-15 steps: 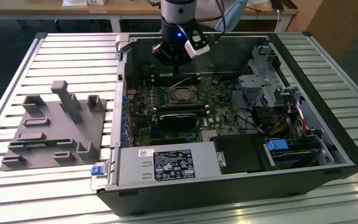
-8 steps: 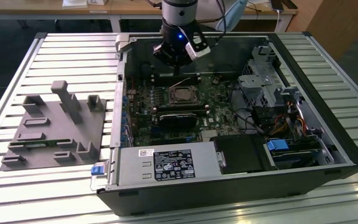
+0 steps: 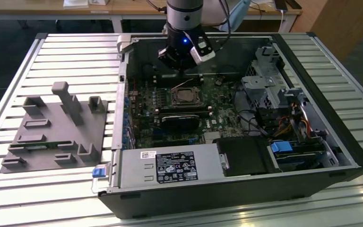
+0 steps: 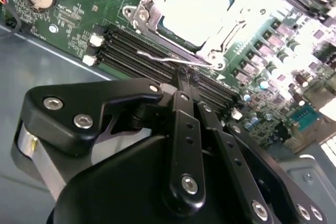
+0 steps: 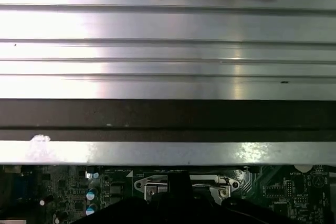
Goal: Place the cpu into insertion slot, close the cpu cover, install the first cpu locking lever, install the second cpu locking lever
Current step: 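Install the first cpu locking lever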
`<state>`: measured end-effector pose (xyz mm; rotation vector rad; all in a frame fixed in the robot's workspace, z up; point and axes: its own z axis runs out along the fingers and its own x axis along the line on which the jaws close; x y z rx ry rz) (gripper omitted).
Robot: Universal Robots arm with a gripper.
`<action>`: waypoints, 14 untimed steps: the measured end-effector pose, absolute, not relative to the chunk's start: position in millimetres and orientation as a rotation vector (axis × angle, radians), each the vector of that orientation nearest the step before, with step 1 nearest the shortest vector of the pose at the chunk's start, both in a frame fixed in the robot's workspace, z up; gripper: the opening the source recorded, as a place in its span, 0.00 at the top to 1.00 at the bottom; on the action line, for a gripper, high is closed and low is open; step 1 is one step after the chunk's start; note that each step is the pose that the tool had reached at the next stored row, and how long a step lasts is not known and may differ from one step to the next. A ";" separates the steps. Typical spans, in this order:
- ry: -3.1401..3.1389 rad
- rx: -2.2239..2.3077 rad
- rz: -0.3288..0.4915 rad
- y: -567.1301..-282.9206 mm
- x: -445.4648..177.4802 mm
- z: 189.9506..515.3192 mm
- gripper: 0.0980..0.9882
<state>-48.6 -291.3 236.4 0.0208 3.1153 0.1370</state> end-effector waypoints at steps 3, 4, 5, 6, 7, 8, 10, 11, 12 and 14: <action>3.115 0.017 0.137 -291.2 -46.2 233.2 0.97; 3.115 0.017 0.137 -291.0 -45.3 232.6 0.97; 3.115 0.017 0.137 -290.8 -44.8 232.1 0.97; 3.115 0.017 0.137 -290.8 -44.7 231.4 0.97; 3.115 0.018 0.137 -290.8 -44.5 230.9 0.97; 3.115 0.017 0.137 -290.7 -44.1 230.4 0.97; 3.115 0.018 0.136 -290.3 -42.1 229.5 0.97; 3.116 0.017 0.135 -290.1 -41.1 229.1 0.97; 3.115 0.017 0.135 -290.1 -40.7 228.5 0.97; 3.116 0.017 0.135 -290.1 -40.0 227.5 0.97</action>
